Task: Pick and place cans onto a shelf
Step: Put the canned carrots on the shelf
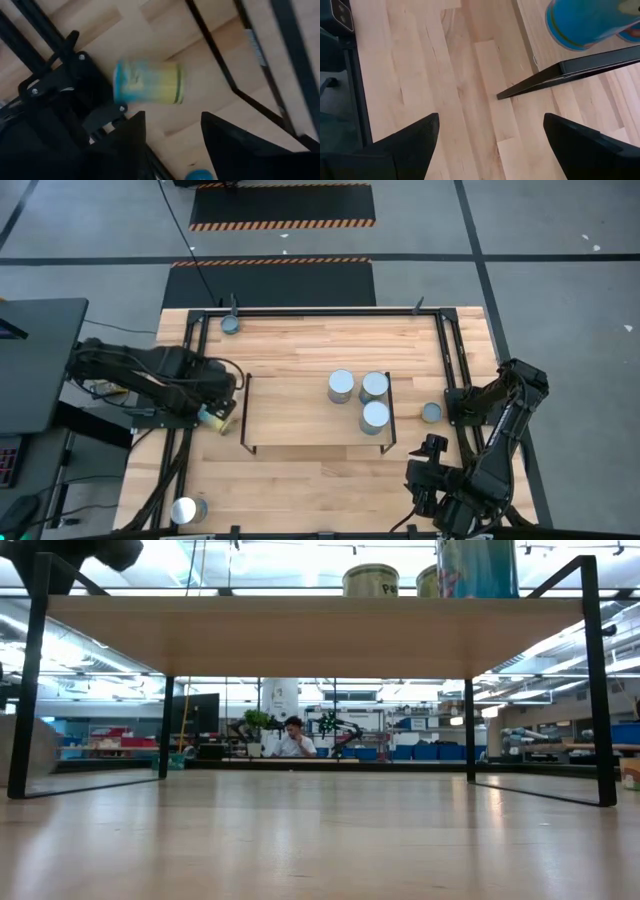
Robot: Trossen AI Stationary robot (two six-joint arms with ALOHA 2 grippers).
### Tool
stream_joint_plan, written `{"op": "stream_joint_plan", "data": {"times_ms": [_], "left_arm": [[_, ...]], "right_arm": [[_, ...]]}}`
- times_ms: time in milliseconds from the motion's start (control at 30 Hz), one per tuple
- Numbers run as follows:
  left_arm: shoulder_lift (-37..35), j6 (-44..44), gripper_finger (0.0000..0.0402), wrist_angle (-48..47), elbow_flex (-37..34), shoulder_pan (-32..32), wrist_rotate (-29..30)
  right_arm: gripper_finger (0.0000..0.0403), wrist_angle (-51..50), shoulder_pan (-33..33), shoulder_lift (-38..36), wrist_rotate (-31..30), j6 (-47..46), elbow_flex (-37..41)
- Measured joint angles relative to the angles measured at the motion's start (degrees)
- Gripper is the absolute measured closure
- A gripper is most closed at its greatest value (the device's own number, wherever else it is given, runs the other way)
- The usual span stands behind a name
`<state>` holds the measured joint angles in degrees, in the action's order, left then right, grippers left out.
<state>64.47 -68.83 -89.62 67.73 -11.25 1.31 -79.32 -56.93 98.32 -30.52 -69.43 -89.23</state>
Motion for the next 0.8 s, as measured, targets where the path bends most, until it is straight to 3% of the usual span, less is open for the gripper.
{"op": "stream_joint_plan", "data": {"times_ms": [167,300,533,800], "left_arm": [[0.1,0.8,0.0222,1.3,-5.6,0.0,0.7],[0.1,10.5,0.0220,5.0,-9.7,0.0,2.3],[0.0,26.2,0.0169,5.0,-9.9,1.7,11.0],[0.0,34.1,0.0101,7.3,-16.4,10.1,3.5]], "right_arm": [[0.0036,0.1,-0.1,0.0,0.0,0.0,0.0],[0.0036,0.2,-0.1,0.0,0.1,0.0,0.0],[0.0036,0.2,0.9,0.0,0.2,0.1,0.0],[0.0036,0.1,2.5,0.0,0.7,0.5,0.0]]}}
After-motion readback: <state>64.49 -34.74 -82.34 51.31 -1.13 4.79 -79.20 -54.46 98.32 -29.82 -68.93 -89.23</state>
